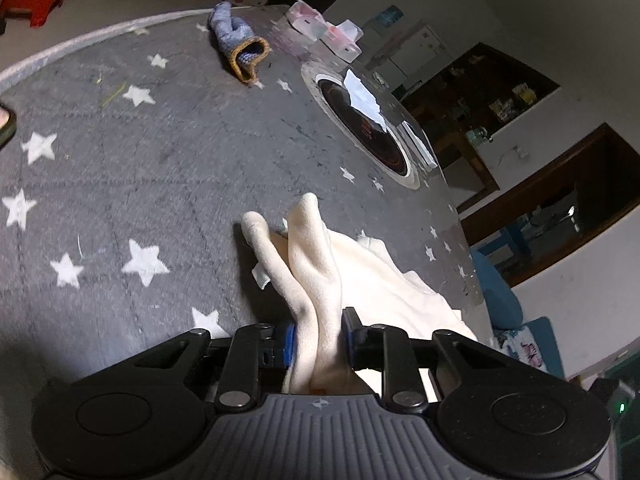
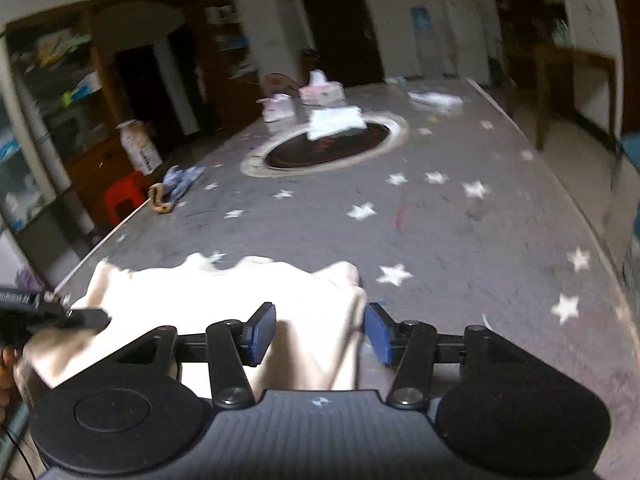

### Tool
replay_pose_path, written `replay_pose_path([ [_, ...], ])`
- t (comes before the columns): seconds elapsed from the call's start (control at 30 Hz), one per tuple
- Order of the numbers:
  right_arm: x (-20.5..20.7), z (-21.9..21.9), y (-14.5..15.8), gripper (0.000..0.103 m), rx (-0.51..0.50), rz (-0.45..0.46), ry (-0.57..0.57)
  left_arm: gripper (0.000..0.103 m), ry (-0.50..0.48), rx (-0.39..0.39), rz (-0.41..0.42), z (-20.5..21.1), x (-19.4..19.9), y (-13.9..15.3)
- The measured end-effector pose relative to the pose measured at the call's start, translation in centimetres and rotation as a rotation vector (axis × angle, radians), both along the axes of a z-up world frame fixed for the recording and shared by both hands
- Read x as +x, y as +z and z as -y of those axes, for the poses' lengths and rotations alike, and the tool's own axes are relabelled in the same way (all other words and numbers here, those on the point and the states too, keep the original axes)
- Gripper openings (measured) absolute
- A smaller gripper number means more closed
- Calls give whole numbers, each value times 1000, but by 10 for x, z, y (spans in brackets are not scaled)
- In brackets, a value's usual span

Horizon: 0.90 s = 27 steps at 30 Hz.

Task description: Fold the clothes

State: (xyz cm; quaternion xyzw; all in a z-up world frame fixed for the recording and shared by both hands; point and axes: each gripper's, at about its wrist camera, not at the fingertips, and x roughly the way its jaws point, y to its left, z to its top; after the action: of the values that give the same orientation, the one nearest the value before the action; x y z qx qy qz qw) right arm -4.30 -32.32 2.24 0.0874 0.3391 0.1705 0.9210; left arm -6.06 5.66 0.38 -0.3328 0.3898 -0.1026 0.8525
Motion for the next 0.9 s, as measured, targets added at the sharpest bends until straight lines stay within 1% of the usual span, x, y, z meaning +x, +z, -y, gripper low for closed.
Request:
replay_pose_path([
  [0.1,9,3,-13,52,66,-46,3,24,-7,19,4,1,4,1],
  [0.2,8,-5,-14,51,75,-38,37,24,-13,34,7,1,8,1],
  [0.23,9,-7,-15,42,84,-41,47,24,-15,40,8,2,9,1],
  [0.27,10,-9,-16,36,92,-46,52,24,-16,49,9,2,10,1],
  [0.3,11,-10,-16,26,102,-51,57,24,-16,59,12,2,11,2],
  [0.4,4,-4,-12,21,153,-49,51,24,-27,76,14,3,13,4],
  [0.5,-3,1,-4,17,188,-26,47,20,-52,88,29,7,18,9],
  [0.67,-16,12,22,15,186,52,35,17,-122,81,78,26,29,24],
  [0.77,-20,23,36,15,170,86,10,16,-177,84,100,50,43,32],
  [0.9,-19,49,51,15,119,126,-65,16,-246,77,119,88,66,40],
])
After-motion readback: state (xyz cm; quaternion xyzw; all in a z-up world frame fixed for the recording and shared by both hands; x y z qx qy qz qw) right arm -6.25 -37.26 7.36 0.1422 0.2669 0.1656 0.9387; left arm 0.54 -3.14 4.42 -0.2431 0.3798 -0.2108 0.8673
